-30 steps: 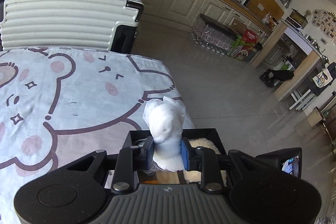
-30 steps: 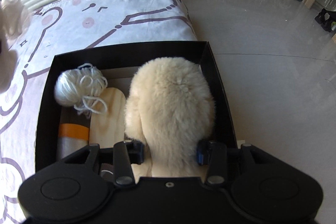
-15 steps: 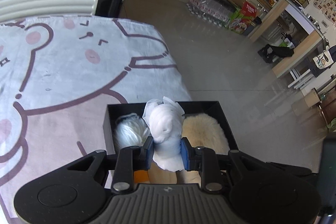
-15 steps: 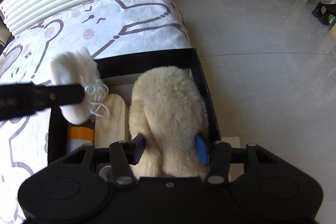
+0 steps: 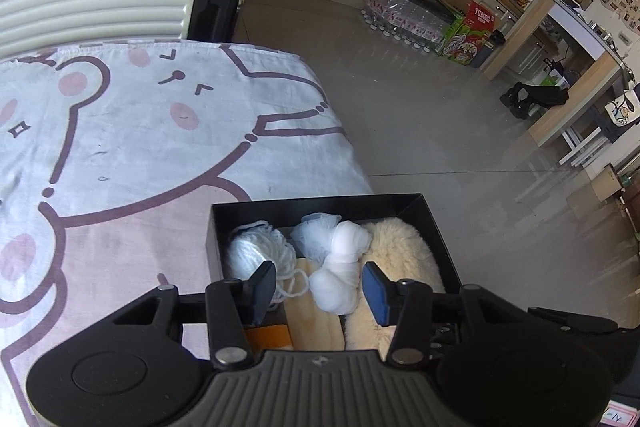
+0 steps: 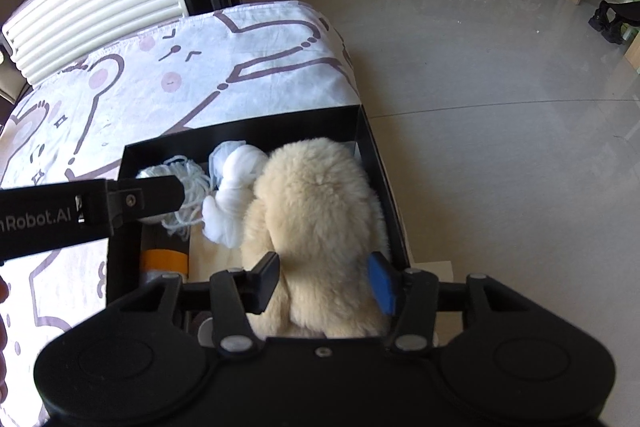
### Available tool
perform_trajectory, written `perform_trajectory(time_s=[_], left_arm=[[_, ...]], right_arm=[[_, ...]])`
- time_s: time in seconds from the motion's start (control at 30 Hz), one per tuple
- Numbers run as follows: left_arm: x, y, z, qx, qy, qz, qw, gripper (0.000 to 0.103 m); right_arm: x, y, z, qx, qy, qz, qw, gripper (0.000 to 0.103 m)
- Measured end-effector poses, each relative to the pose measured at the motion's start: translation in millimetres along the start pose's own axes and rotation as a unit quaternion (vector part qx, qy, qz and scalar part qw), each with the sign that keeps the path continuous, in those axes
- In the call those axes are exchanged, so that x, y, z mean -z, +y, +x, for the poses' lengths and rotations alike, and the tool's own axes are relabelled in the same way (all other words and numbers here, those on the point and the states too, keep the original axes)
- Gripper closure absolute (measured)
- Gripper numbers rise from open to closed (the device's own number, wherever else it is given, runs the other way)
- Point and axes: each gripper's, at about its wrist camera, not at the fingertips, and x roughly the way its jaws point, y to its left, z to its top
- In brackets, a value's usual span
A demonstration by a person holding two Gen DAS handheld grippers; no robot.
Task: Organize objects
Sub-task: 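Lower the bunny into the box with right tool while left tool lowers the cloth item in, then open both tools and withdraw them up from the black box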
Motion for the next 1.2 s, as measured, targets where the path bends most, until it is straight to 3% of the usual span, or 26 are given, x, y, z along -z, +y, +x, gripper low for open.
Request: perform_trajectory(time_s=[0.4,0.8,0.93,1.07,1.2], left_arm=[[13,-1,-44,-0.064,-0.008,0.017,0.9977,0.054],[37,6,-103,-0.110,-0.024,0.003,0.9936,0.054],[45,6,-117,-0.124,-0.026,0.007,0.9919,0.044],[54,6,-129,-0.141,-0.031,0.012,0.9894,0.023],[60,9,-138,-0.151,-0.032,0.016,0.9879,0.013]], right_arm=[[6,1,-37,-0.012,-0.039,0.010,0.999,0.053],[29,10,-92,-0.027,-0.079,0.002,0.997,0.053],[36,11,-108,-0.028,-0.093,0.003,0.995,0.048],[43,11,-118,-0.020,-0.100,0.006,0.995,0.043],[50,9,-126,-0.005,-0.107,0.005,0.994,0.035]])
